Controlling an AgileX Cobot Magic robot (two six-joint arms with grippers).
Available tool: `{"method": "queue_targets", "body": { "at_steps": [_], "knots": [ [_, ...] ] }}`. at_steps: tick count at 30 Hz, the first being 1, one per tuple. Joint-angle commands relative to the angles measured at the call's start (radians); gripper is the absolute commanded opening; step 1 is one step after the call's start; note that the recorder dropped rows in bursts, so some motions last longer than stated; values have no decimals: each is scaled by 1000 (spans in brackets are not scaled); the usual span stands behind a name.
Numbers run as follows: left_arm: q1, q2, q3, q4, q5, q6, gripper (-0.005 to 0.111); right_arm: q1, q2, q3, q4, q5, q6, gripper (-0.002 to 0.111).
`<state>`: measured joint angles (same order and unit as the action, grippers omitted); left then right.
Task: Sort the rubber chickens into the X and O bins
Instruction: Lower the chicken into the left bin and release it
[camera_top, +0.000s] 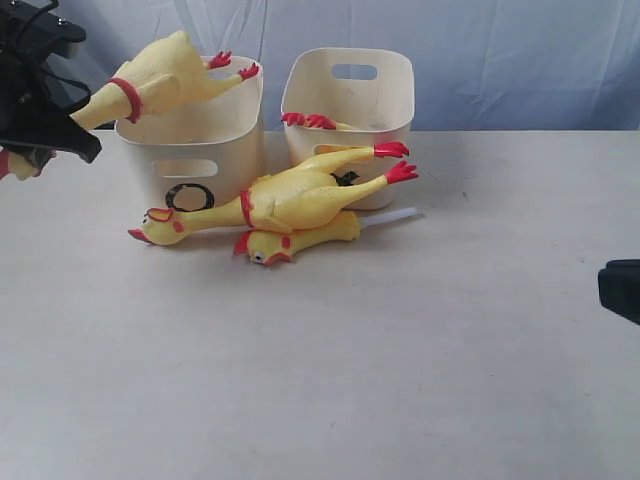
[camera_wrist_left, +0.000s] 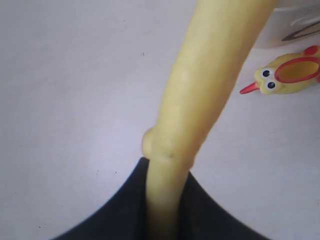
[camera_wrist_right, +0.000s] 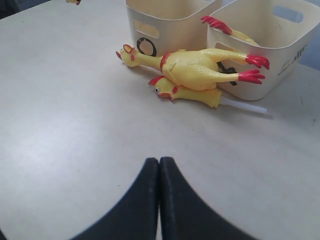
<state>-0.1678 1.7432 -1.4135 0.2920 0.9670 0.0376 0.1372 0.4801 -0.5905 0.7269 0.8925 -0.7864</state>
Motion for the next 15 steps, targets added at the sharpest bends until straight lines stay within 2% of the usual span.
{"method": "queue_targets", "body": {
  "at_steps": [1,15],
  "knots": [
    [0,20,-47,-4,6,-15,0,5,3,-5,7,-13,-1,-1],
    [0,86,-92,-12,31,-9,0,4,3,-5,7,-11,-1,-1]
  ]
}}
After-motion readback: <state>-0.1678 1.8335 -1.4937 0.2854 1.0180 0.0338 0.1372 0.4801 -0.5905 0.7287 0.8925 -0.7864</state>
